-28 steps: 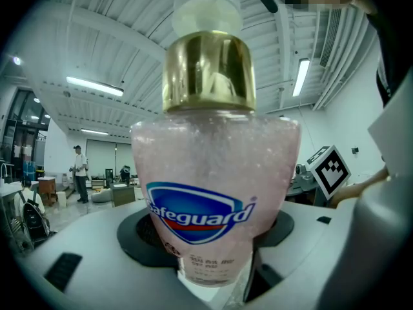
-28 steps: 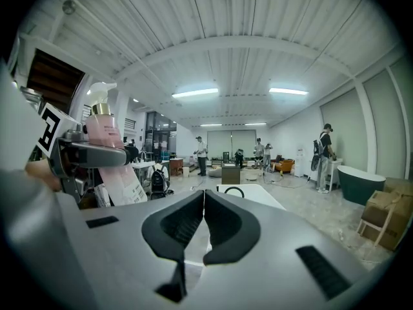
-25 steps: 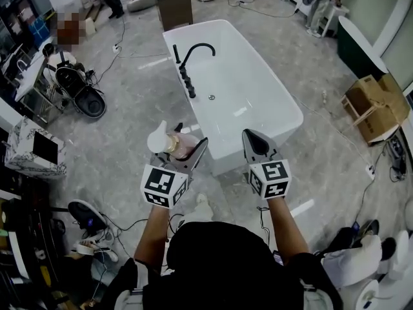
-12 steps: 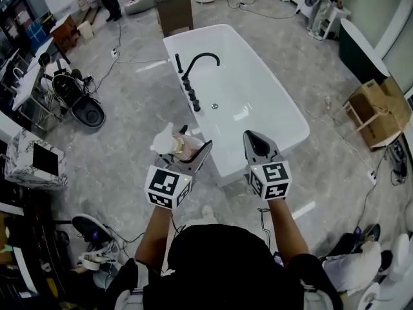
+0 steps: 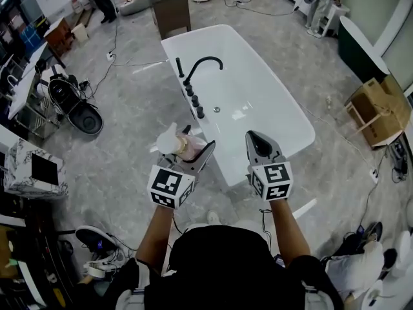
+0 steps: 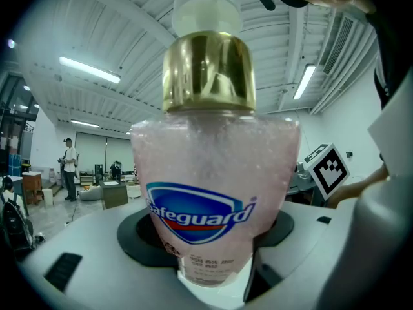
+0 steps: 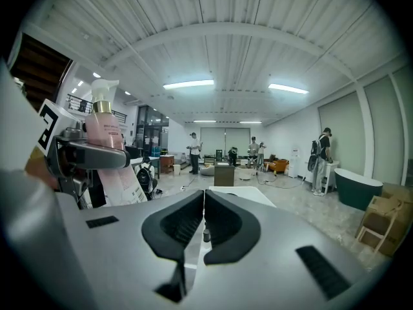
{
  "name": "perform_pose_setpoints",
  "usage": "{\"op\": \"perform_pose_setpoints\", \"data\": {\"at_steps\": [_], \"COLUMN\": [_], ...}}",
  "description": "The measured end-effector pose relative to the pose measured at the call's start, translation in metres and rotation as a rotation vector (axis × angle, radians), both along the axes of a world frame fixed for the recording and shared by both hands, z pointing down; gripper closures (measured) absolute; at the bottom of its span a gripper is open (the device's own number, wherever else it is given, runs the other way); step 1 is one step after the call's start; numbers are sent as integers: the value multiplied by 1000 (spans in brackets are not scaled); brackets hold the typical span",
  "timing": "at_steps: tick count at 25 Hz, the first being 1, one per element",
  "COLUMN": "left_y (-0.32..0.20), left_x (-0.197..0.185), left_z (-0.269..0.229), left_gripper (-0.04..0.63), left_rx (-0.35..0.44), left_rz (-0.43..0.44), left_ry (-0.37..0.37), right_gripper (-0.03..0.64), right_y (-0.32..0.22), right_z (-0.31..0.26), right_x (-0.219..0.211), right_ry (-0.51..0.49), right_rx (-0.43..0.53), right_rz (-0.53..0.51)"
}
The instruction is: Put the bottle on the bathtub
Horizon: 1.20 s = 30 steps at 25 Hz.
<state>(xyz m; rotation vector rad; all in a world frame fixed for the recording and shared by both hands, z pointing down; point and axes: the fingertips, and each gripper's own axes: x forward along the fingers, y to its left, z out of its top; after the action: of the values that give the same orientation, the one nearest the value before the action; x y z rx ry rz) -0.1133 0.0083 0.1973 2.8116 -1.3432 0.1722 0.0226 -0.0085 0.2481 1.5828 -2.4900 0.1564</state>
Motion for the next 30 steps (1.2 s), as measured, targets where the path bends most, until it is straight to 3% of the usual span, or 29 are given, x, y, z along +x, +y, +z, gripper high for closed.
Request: {"op": "perform_pose_setpoints", "data": {"at_steps": [7, 20, 30], "left_y": [-20, -52, -84], "left_x": [1, 34, 64], "left_z": [13, 30, 79], "left_gripper": [278, 278, 278], "left_rx": [-18, -41, -116], "left_rz": [-2, -13, -7], "left_ry": [-3, -5, 6], "right_gripper": [592, 592, 592], "right_y": [-16, -55, -90], "right_z": [8, 37, 77], "right_x": [-8, 20, 44], "right_ry": [38, 37, 44], "right_rx": [-12, -62, -142], "right_rz": [-4, -23, -46]}}
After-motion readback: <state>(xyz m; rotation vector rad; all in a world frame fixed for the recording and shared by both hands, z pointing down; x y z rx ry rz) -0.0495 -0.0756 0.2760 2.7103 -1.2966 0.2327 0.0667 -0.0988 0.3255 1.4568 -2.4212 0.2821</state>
